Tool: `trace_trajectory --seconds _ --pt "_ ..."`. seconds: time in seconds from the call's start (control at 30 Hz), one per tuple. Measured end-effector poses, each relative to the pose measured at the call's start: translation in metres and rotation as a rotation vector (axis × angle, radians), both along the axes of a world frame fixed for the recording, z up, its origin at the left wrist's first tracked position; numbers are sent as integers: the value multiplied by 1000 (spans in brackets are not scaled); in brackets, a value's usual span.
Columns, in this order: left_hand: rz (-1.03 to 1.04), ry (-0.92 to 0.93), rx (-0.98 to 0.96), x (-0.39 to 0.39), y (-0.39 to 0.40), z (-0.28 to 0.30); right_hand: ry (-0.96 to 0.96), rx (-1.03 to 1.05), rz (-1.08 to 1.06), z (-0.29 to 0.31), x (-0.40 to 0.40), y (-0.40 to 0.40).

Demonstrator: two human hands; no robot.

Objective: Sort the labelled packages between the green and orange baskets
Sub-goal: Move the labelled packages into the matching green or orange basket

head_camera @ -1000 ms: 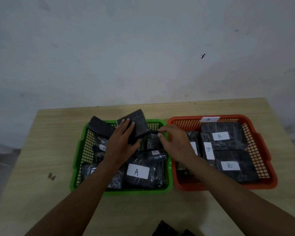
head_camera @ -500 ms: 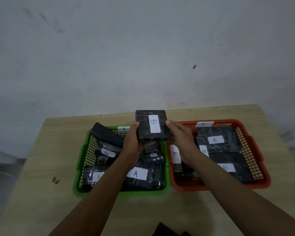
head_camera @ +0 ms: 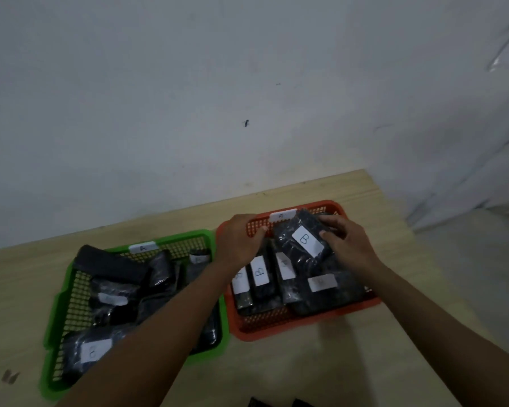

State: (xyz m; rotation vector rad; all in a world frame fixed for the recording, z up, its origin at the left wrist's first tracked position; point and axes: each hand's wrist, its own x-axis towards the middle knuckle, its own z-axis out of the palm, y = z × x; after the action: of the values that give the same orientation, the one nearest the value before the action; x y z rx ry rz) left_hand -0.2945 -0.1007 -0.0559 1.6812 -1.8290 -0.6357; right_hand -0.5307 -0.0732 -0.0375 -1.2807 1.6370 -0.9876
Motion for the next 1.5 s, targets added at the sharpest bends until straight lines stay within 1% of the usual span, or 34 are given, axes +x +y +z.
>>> trace_trajectory --seconds 0.1,0.2,0.27,0.33,0.4,0.47,0.53,0.6,0.67,0.73,0.87,0.97,1.07,1.17,1.4,1.5 --pt "-118 -101 52 -21 -29 -11 245 12 135 -3 -29 -22" --pt "-185 -178 96 -39 -56 -20 378 -20 328 -5 -41 -48" --pt "-204 -244 98 -46 -70 -27 435 -25 445 -10 -42 -67" --pt "-208 -298 135 -49 -79 -34 447 -42 524 -17 -40 -84" --pt "-198 -331 185 -46 -84 -41 445 -12 577 -25 -38 -95" --pt "-203 -334 200 -42 -86 -47 447 -16 600 -35 -37 -97" --pt "-203 -316 176 -40 -86 -50 489 -51 628 -45 -39 -92" --pt "-194 -294 134 -40 -85 -53 584 -91 705 -54 -42 -83" --pt "-195 -278 113 -40 -84 -55 693 -180 813 -62 -46 -77" --pt "-195 -269 116 -40 -84 -56 732 -243 856 -68 -47 -77" --pt "-193 -216 99 -38 -79 -54 717 -259 837 -68 -43 -77" --pt "-149 -208 50 -26 -65 -43 671 -325 733 -59 -29 -71" --pt "-79 -221 22 2 -42 -26 580 -430 637 -45 3 -62" --pt "-30 -230 0 43 -5 -9 500 -471 622 -34 53 -52" --pt "156 -268 -38 154 91 3 362 -362 708 -26 183 -13" --pt "182 -259 -28 191 119 3 337 -287 755 -25 226 3"
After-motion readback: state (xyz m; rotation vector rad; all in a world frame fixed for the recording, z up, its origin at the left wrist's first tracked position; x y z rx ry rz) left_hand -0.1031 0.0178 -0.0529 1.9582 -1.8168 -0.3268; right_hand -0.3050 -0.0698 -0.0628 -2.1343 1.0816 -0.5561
